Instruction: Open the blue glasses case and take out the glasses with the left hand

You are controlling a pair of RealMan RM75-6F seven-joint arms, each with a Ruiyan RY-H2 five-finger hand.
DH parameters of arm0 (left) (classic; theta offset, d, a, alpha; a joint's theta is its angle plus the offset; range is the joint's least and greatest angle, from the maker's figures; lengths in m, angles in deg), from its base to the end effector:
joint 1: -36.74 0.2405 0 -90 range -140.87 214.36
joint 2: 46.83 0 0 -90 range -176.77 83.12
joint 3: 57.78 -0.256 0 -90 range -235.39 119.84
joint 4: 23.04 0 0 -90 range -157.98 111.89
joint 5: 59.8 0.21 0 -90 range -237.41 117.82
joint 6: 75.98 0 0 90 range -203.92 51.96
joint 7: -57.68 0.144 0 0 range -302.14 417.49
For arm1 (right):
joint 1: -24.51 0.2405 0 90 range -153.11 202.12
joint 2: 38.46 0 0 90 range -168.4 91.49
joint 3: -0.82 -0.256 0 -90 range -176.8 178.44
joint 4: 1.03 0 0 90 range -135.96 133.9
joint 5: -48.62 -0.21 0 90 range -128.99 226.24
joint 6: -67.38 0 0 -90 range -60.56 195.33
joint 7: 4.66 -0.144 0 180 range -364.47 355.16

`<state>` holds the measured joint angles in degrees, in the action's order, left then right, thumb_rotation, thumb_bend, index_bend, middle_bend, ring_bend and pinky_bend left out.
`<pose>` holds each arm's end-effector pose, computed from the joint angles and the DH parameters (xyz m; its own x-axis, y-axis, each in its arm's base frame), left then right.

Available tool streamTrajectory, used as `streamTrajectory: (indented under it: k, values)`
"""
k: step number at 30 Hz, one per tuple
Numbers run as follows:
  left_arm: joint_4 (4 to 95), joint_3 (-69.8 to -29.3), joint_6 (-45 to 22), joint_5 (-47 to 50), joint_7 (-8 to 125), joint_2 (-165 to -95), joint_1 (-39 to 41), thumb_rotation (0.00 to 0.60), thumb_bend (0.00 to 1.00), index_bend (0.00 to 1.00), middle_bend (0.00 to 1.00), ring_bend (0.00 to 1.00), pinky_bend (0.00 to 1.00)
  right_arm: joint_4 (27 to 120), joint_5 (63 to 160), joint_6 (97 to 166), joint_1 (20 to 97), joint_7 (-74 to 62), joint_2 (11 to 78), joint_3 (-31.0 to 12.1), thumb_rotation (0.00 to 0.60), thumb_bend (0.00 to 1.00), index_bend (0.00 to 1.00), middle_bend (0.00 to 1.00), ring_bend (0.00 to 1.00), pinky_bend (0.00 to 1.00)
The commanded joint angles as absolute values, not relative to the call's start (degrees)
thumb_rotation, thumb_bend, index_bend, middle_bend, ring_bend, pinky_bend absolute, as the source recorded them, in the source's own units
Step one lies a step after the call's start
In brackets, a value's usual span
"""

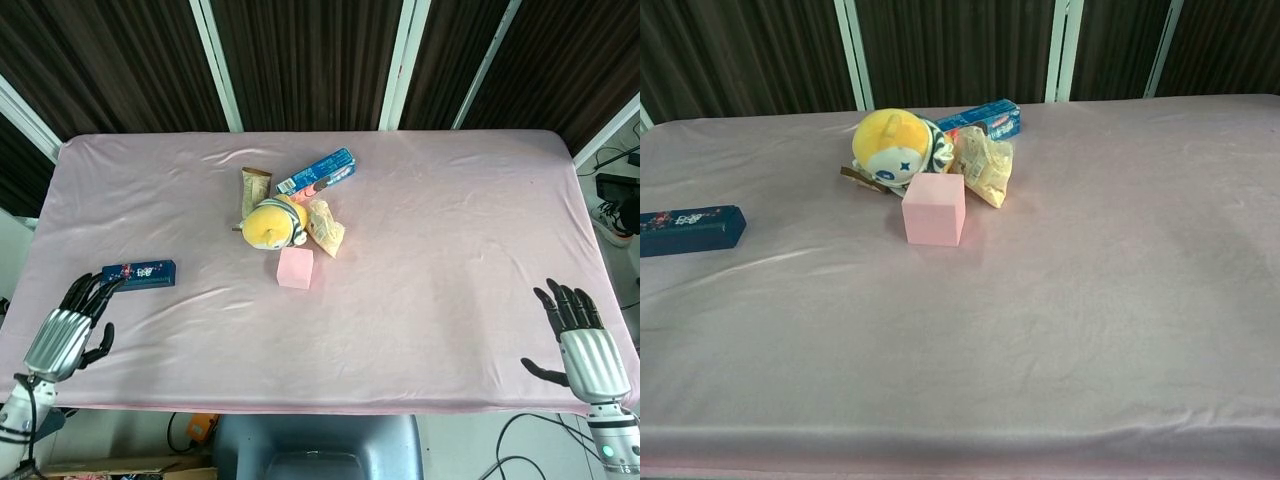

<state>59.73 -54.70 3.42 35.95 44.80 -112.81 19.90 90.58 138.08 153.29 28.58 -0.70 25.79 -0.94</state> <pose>-0.2821 0.2456 0.1424 0.3555 0.0470 0.9335 0.8866 -0.3330 -0.3209 -0.3085 -0.1727 0.1553 0.4718 -0.0077 0.8816 -0.8805 -0.0569 0.4707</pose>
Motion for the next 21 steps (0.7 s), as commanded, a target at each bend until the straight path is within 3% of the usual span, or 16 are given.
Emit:
streamTrajectory:
  k: [1,7,21]
  values:
    - [54.7,-50.3,-1.0,33.0,42.7,-115.3,14.7,0.6,0.67,0.0,0.18,0.03,0.05,90.6,138.2,153.3,28.6,-0.9,25.7,-0.8,0.6,0.19,0.0,0.0,0.0,0.0]
    - [51.2,-48.5,-11.3,26.9,47.0,-116.8,9.4,0.6,0.63,0.11,0.18,0.04,0.06,90.5,138.0,152.8,28.7,-0.9,25.7,-1.0,0.6,0.19,0.0,0.0,0.0,0.0]
    - [35.3,-48.5,-26.9,19.3,50.6,-127.0,0.7,0.6,0.72,0.01,0.17,0.02,0.02,90.9,138.6,153.1,28.5,-1.0,25.5,-0.6,0.6,0.19,0.0,0.0,0.0,0.0]
